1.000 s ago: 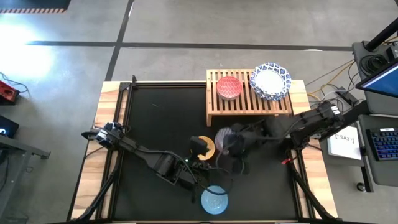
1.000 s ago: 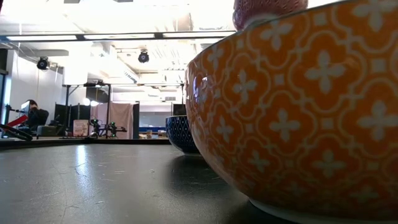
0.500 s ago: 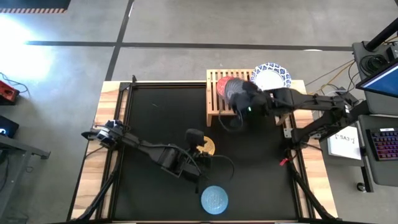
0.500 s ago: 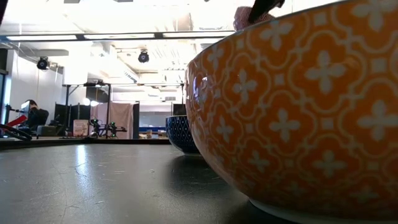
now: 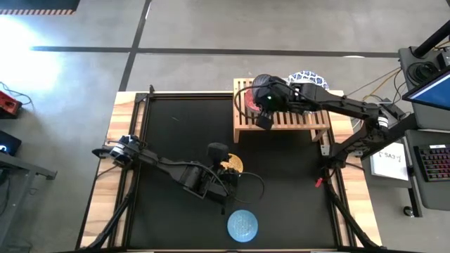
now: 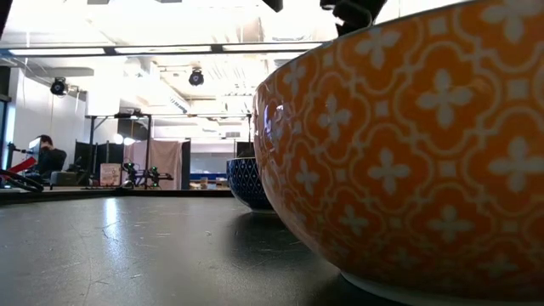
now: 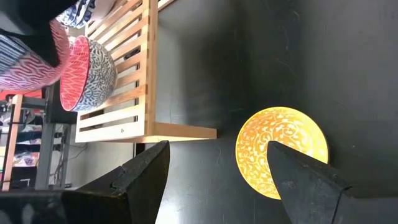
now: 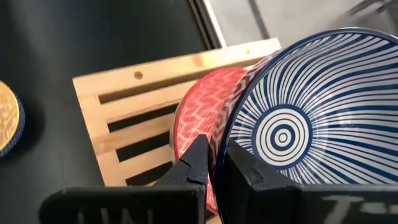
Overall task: Place and stack bowls onto a shelf
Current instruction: Stack the blue patterned bowl on top of the red patterned bowl on the shelf
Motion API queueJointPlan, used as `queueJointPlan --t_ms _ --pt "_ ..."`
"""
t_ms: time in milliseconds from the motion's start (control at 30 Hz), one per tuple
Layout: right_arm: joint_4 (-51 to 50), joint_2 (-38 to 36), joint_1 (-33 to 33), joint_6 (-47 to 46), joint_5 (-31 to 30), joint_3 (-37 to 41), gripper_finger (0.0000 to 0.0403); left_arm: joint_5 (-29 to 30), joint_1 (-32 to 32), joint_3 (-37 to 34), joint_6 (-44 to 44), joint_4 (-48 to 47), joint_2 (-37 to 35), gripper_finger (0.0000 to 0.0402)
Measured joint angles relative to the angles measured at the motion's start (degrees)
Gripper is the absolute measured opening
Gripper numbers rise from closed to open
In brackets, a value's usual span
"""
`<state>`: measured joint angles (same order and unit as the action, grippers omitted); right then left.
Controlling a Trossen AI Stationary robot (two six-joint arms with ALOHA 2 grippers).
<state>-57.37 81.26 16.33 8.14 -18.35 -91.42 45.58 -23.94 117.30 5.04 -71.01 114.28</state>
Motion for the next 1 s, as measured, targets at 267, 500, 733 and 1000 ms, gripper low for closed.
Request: queueJointPlan --t_ms 267,500,733,1000 --pt "1.4 2.8 0.6 2.2 2.3 0.0 0.0013 -0.3 0.0 0.0 0.2 -0.1 0.0 0.0252" --pt "1.4 4.5 0.6 3.4 1.9 0.0 0.0013 -1.6 0.0 0.0 0.7 -0.2 0.0 0.0252" --pt "2.6 4.7 0.6 4.5 1.8 0.0 0.0038 -1.6 0.1 -0.1 3.0 -0.3 0.0 0.0252" --pt "2.4 4.7 0.6 4.4 1.7 -0.1 0.0114 -1.6 0.2 -0.1 6.6 -1.0 0.0 0.0252"
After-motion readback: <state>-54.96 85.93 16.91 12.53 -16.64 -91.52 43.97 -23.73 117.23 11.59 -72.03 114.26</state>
